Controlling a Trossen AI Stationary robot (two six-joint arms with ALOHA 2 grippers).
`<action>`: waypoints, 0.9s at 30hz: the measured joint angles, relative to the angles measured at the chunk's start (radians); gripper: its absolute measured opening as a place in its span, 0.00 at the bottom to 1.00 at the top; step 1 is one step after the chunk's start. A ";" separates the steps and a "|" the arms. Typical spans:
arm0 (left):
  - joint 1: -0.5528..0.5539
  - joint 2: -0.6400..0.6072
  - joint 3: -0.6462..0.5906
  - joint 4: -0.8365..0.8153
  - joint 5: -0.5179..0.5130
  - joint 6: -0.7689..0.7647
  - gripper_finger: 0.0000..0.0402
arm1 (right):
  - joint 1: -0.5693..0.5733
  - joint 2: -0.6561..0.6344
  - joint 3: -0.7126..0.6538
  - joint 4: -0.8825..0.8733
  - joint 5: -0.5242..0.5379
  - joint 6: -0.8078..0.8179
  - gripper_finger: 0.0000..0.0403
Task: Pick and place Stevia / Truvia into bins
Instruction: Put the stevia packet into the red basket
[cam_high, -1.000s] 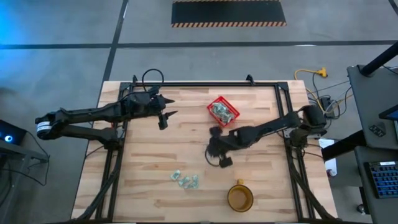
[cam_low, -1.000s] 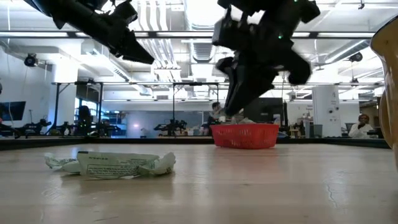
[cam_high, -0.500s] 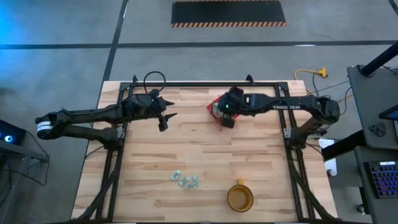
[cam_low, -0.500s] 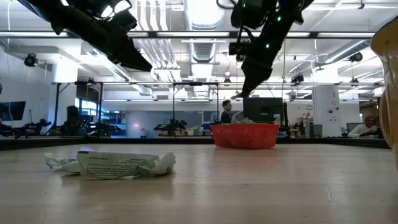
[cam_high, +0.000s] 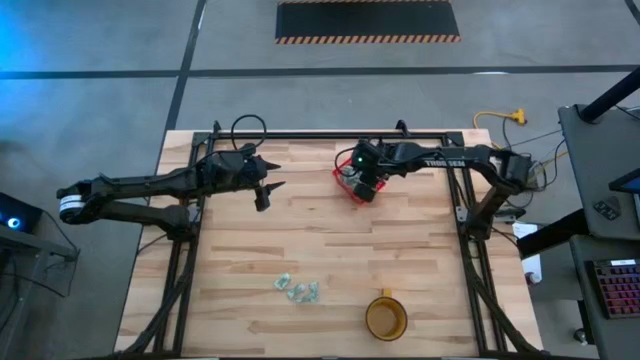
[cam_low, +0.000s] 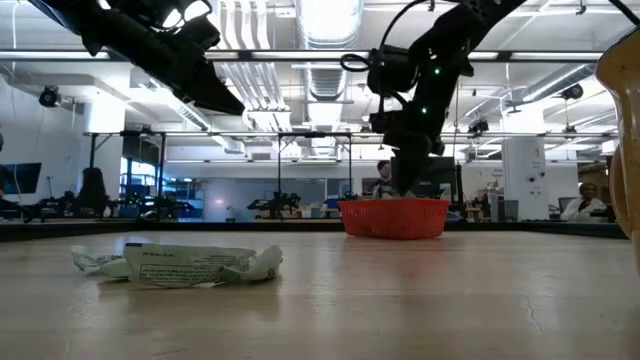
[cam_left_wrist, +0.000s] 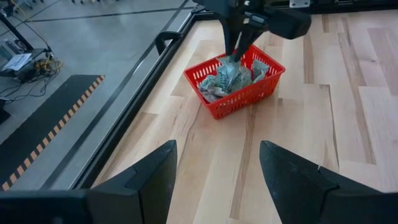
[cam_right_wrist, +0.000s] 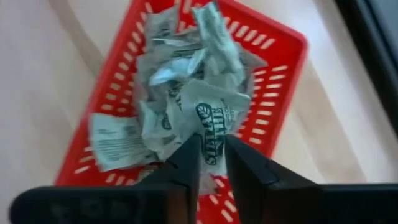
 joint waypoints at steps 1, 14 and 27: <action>0.000 0.000 0.000 0.000 0.000 0.000 0.53 | 0.000 0.000 0.000 0.000 -0.016 0.001 0.19; 0.000 0.000 -0.002 -0.034 0.091 -0.004 0.53 | 0.001 -0.058 0.000 -0.021 -0.067 -0.048 0.51; -0.185 0.007 -0.185 -0.020 0.288 -0.115 0.53 | 0.130 -0.252 -0.067 0.057 -0.066 -0.161 0.53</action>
